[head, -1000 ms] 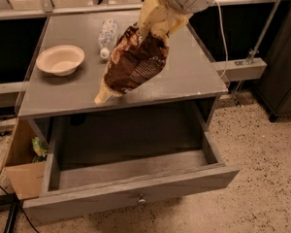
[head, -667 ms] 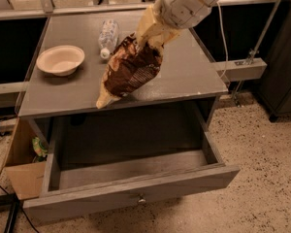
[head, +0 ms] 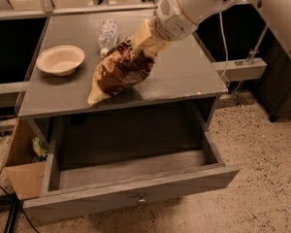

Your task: Pick brown chip bag from top drawer and place on counter

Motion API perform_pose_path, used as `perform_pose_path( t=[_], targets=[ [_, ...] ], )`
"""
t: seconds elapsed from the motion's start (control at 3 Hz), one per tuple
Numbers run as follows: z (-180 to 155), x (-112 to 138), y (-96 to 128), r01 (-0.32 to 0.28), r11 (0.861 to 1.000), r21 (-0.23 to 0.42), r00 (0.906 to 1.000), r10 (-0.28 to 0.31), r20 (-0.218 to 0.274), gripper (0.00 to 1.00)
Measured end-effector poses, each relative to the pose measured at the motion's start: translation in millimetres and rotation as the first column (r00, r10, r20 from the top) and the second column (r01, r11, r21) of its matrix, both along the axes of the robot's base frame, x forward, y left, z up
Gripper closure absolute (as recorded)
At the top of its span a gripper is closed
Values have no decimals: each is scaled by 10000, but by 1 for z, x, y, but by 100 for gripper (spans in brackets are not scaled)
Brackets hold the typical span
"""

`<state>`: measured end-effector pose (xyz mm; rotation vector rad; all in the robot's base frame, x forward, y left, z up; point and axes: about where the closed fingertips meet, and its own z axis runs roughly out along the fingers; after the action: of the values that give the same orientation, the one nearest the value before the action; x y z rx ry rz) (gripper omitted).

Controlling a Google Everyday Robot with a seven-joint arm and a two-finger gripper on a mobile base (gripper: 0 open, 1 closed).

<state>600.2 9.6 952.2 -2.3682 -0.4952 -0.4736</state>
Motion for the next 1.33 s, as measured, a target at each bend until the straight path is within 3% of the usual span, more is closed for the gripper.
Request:
perform_pose_path(
  t=[0.33, 0.67, 1.0, 1.33],
  targets=[
    [-12, 16, 2, 77, 10000, 44, 9999, -78, 131, 100],
    [-26, 28, -7, 655, 9974, -288, 9979, -654, 26, 100],
    [-42, 35, -20, 1433, 9845, -1007, 9893, -1455, -145, 100],
    [-59, 39, -35, 2113, 9597, -1855, 9758, -2181, -172, 100]
  ],
)
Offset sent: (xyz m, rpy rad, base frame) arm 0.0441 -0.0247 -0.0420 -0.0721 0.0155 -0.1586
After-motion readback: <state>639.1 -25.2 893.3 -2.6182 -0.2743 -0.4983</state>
